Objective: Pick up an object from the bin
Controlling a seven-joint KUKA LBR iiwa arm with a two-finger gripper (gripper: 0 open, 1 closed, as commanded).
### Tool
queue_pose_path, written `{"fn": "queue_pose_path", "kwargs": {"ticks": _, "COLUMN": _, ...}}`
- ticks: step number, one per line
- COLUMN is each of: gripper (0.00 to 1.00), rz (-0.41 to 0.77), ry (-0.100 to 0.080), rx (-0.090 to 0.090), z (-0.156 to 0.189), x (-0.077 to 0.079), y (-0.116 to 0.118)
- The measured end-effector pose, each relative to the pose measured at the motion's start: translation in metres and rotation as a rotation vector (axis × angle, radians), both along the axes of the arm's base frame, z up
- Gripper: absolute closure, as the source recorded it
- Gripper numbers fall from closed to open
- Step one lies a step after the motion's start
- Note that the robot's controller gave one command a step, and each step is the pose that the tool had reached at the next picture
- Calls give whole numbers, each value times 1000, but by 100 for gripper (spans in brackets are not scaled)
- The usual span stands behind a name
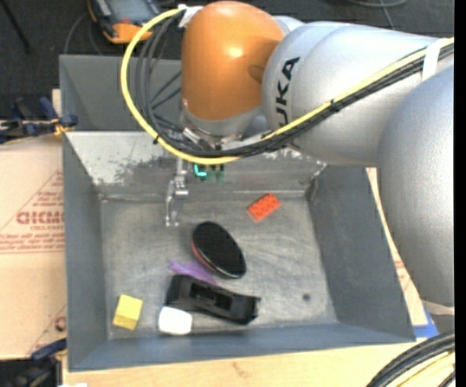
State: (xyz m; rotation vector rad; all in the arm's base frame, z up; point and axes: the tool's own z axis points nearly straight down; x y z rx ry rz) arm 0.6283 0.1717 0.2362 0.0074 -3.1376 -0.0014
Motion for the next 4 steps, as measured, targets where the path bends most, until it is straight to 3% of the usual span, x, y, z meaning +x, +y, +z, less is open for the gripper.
{"fn": "queue_pose_path", "kwargs": {"ticks": 1, "gripper": 0, "rz": -3, "ry": -6, "rx": 1, "z": 5, "x": 1, "y": -1}}
{"fn": "queue_pose_path", "kwargs": {"ticks": 2, "gripper": 0, "rz": 61, "ry": -12, "rx": 0, "z": -48, "x": -27, "y": -24}}
{"fn": "queue_pose_path", "kwargs": {"ticks": 3, "gripper": 0, "rz": 244, "ry": -6, "rx": -1, "z": -75, "x": -64, "y": -44}}
{"fn": "queue_pose_path", "kwargs": {"ticks": 4, "gripper": 0, "rz": 294, "ry": -7, "rx": -1, "z": -98, "x": -90, "y": -94}}
